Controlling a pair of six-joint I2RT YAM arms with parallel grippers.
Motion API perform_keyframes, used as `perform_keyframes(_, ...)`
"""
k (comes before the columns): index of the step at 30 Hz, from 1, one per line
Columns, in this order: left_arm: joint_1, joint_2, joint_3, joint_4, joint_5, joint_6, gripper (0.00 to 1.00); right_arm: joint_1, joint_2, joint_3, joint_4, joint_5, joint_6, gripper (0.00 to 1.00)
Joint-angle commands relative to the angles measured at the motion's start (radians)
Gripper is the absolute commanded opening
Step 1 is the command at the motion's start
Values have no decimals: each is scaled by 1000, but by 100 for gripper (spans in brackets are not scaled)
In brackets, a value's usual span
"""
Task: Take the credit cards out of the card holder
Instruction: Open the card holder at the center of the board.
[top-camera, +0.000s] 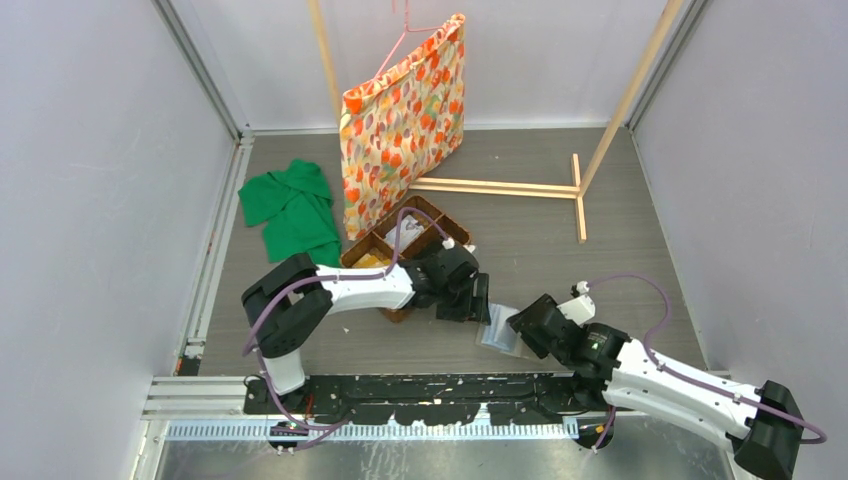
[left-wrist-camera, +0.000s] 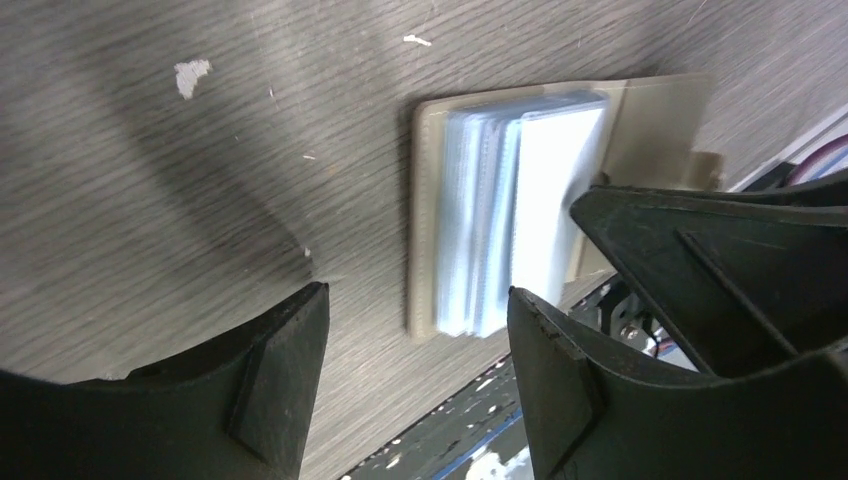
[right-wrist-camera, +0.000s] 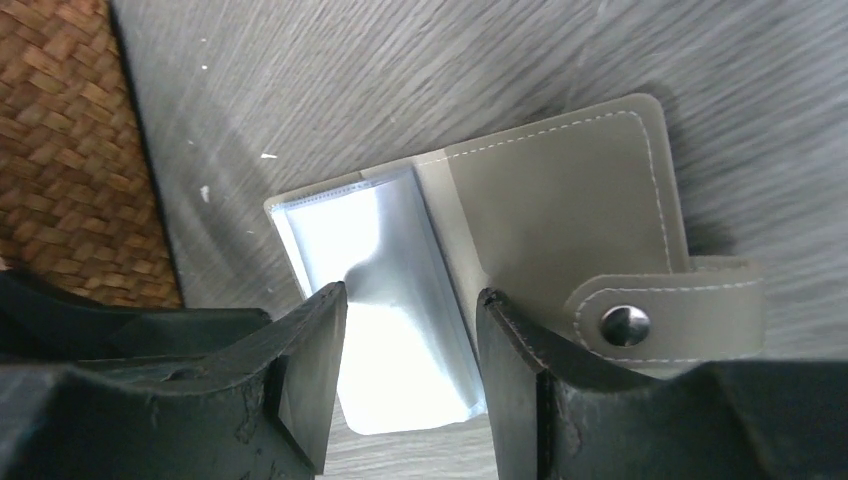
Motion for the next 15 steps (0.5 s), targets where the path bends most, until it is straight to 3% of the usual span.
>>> perform_keyframes(1,1,-43,71,-120,-22,149,67,3,18,103,-191,42,-81,57)
perform_keyframes(15,58,-110,29,-192,-3,218,67,5,255,326,-180,43,-314,58)
